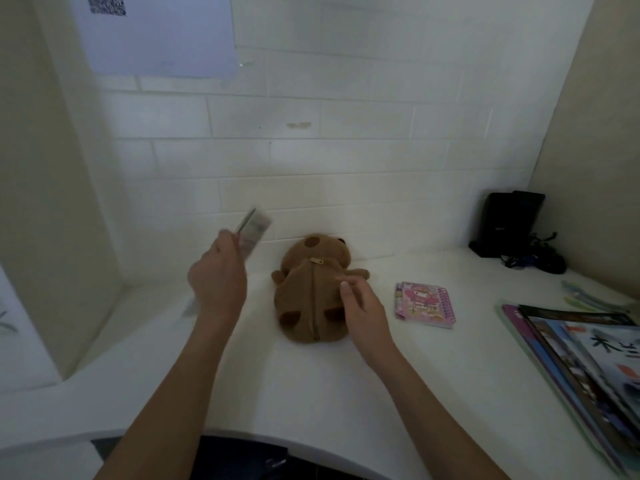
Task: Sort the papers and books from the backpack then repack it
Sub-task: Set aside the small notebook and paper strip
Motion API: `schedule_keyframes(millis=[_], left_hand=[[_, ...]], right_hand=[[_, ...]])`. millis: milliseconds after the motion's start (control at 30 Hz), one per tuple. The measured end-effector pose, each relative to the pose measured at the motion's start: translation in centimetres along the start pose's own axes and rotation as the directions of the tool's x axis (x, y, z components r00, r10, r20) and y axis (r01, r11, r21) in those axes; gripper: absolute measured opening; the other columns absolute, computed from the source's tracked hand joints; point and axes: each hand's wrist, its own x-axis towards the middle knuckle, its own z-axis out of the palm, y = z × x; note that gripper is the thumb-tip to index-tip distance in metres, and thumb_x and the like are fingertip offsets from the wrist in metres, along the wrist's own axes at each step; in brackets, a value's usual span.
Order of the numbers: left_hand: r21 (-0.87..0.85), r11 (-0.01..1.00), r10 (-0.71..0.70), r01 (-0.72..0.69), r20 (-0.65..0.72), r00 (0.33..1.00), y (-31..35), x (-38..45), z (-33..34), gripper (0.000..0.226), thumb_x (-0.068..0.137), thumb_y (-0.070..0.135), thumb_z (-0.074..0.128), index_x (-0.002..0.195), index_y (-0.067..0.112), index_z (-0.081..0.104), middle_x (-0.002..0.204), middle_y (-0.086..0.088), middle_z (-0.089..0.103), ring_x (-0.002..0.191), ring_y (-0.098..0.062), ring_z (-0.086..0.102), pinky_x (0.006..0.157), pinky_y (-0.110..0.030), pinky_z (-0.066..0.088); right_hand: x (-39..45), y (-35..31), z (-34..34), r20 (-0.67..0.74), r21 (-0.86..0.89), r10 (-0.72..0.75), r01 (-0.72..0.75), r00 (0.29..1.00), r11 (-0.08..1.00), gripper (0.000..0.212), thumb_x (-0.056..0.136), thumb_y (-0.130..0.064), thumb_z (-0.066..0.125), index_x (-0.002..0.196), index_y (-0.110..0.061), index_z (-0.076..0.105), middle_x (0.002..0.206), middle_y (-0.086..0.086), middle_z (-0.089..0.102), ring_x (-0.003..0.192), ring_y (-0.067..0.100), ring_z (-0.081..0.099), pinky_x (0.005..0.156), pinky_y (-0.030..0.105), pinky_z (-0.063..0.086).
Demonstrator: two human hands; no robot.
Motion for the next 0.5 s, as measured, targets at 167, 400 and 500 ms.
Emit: schedule_keyframes(millis=[167, 400, 500], left_hand=[[-0.325, 0.779, 0.421, -0.536, -0.361, 0.832, 8.8, -1.4, -2.3, 0.021, 0.096, 0.016, 0.033, 0.085, 0.017, 0.05, 0.067, -0.005, 0.063, 0.06, -0.024, 0.063, 0.084, -0.033, 0.042], [-0.464, 0.312, 0.743, -0.829, -0.425, 0.517, 17.2, -8.2, -0.4, 0.027, 0.093, 0.006, 0.047, 0.116, 0.014, 0.06, 0.115, -0.006, 0.069, 0.108, -0.017, 0.065, 0.101, -0.041, 0.037], [-0.522, 0.247, 0.756, -0.816, -0.422, 0.5, 21.8, -10.1, -0.6, 0.031, 0.089, 0.003, 0.051, 0.114, 0.012, 0.067, 0.114, -0.006, 0.069, 0.104, -0.017, 0.066, 0.099, -0.035, 0.039]], right_hand=[[1.7, -2.7, -3.0, 0.341, 0.69, 0.274, -0.437, 0.899, 0.576, 0.07, 0.089, -0.069, 0.025, 0.116, -0.013, 0.057, 0.103, 0.021, 0.068, 0.088, 0.033, 0.068, 0.091, 0.045, 0.05], [0.0, -1.1, -16.9, 0.255, 0.744, 0.274, -0.369, 0.927, 0.557, 0.049, 0.061, -0.018, 0.077, 0.109, -0.01, 0.068, 0.115, 0.026, 0.063, 0.094, 0.035, 0.069, 0.075, 0.045, 0.058], [-1.8, -1.6, -22.8, 0.071, 0.525, 0.399, -0.375, 0.914, 0.765, 0.036, 0.084, -0.003, 0.057, 0.117, -0.017, 0.058, 0.088, 0.018, 0.068, 0.062, 0.021, 0.07, 0.054, 0.025, 0.057]])
